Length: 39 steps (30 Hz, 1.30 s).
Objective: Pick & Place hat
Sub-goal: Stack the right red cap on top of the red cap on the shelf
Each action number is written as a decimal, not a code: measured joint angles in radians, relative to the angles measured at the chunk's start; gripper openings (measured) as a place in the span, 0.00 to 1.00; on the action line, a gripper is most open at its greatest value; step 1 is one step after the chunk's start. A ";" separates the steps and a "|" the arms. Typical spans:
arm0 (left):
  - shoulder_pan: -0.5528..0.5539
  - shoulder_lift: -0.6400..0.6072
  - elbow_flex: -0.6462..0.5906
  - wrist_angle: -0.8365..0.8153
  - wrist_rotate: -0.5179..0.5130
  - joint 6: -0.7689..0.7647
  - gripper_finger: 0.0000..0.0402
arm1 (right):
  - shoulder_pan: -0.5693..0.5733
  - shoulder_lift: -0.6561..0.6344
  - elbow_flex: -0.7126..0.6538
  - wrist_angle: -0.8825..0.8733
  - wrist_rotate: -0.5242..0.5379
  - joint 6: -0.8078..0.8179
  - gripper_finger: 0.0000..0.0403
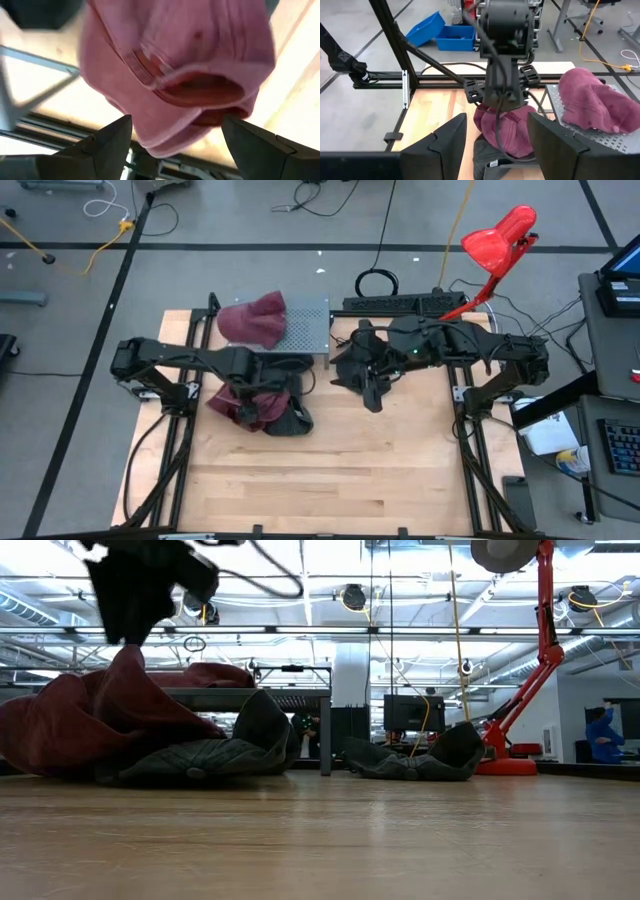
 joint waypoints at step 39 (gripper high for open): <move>0.068 -0.030 -0.018 0.001 0.303 0.192 0.02 | 0.051 -0.027 0.001 0.034 0.037 -0.068 0.50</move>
